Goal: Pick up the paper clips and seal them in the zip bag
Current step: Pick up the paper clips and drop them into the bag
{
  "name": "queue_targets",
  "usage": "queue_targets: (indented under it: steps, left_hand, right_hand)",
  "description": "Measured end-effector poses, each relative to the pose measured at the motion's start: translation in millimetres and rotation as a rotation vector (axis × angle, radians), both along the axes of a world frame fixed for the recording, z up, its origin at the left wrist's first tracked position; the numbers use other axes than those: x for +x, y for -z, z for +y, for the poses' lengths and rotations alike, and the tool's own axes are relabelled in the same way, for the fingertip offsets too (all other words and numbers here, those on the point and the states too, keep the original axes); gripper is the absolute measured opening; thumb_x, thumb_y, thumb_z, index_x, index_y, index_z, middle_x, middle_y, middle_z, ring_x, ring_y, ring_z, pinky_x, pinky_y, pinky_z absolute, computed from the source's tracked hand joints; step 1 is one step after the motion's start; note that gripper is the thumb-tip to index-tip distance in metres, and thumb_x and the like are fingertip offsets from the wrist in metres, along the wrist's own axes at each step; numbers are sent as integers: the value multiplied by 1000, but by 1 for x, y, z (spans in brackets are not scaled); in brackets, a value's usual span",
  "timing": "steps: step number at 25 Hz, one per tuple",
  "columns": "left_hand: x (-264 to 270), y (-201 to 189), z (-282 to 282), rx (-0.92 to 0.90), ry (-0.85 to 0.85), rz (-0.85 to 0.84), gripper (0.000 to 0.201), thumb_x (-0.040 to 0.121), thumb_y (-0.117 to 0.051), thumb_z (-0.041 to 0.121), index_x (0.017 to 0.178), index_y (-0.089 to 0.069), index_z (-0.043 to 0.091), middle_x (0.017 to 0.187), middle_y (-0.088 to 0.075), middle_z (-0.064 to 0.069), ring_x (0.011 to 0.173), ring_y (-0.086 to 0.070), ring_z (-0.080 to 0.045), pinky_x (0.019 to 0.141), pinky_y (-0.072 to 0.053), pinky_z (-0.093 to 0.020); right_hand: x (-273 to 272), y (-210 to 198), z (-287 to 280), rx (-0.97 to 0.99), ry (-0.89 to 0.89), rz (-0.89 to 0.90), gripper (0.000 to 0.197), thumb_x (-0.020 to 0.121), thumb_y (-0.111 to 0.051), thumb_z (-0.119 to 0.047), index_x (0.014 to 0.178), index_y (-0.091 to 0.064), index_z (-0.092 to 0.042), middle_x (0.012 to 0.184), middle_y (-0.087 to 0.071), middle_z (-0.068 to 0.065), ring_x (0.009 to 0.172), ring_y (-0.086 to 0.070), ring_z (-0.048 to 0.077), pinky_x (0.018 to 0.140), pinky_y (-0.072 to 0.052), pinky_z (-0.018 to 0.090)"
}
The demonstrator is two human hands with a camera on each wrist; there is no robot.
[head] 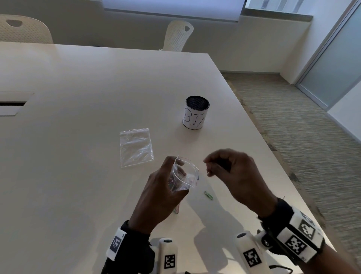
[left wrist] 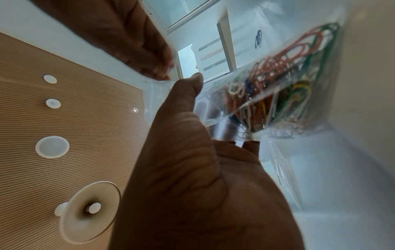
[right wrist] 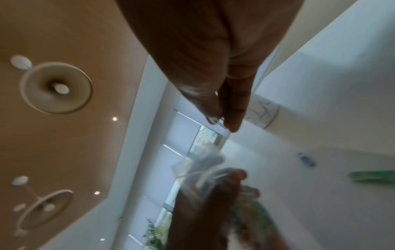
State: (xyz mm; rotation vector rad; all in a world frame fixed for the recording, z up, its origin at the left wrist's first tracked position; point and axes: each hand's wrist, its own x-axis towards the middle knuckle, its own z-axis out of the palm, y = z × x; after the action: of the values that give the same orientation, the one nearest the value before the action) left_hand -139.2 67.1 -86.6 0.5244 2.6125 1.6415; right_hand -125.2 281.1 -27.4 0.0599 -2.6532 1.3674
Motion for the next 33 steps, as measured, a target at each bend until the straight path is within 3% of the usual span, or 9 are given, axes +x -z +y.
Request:
queue_targets:
  steps: [3, 7, 13, 17, 20, 22, 26, 29, 33]
  left_hand:
    - [0, 0, 0, -11, 7, 1, 48, 86, -83, 19, 123, -55, 30, 99, -74, 14, 88, -72, -3, 75, -59, -20]
    - [0, 0, 0, -6, 4, -3, 51, 84, -83, 16, 122, -54, 31, 99, -73, 13, 85, -71, -1, 71, -55, -12]
    - [0, -1, 0, 6, 30, 23, 49, 85, -86, 22, 124, -56, 25, 98, -73, 15, 90, -71, 4, 69, -51, -4]
    - [-1, 0, -1, 0, 10, 20, 48, 85, -85, 23, 123, -56, 26, 99, -73, 14, 91, -70, 3, 71, -50, -4]
    - [-1, -1, 0, -5, 10, 13, 48, 85, -85, 21, 123, -55, 27, 98, -73, 15, 90, -70, 4, 69, -50, -4]
    - [-1, -1, 0, -1, 9, 4, 48, 85, -85, 21, 122, -55, 28, 98, -73, 15, 88, -70, 3, 68, -50, -5]
    - [-3, 1, -2, -4, 9, 4, 50, 85, -85, 25, 123, -53, 31, 99, -72, 15, 90, -71, 1, 70, -56, -11]
    - [-3, 2, -3, -13, -9, -5, 50, 84, -84, 22, 123, -54, 32, 100, -73, 15, 89, -72, -3, 74, -61, -23]
    - [-2, 0, -1, -19, 4, -4, 50, 84, -84, 19, 122, -54, 32, 100, -73, 17, 89, -71, 1, 70, -54, -9]
  right_hand:
    - [5, -26, -23, -166, -69, 59, 9, 90, -77, -3, 96, -79, -10, 87, -79, 2, 76, -78, 14, 78, -62, 23]
    - [-12, -19, -23, -64, -80, 110, 9, 89, -79, -7, 96, -82, -13, 85, -81, -4, 77, -78, 10, 77, -63, 24]
    - [-52, 40, 3, 511, -305, -152, 16, 86, -81, -16, 101, -80, -20, 106, -74, -3, 88, -70, 12, 82, -61, 37]
    - [-60, 53, -1, 575, -320, -171, 7, 84, -81, -11, 85, -80, -18, 92, -70, -6, 77, -63, 11, 75, -55, 30]
    - [-64, 48, -2, 612, -335, -201, 34, 87, -76, -9, 64, -60, -28, 72, -53, -14, 62, -47, 0, 60, -35, 14]
    - [-62, 45, -3, 617, -360, -245, 40, 91, -71, -11, 65, -48, -30, 69, -49, -14, 62, -47, 3, 61, -34, 17]
    - [-48, 13, 3, 415, -221, -66, 6, 93, -72, -15, 89, -72, -20, 82, -68, -6, 75, -64, 15, 71, -53, 30]
    - [-24, -28, -8, 120, -158, 67, 6, 89, -78, -12, 90, -75, -17, 80, -76, -5, 76, -73, 11, 75, -58, 17]
    - [-9, -35, -28, 157, -237, 130, 6, 90, -78, -10, 95, -78, -14, 84, -79, -9, 80, -75, 3, 78, -56, 11]
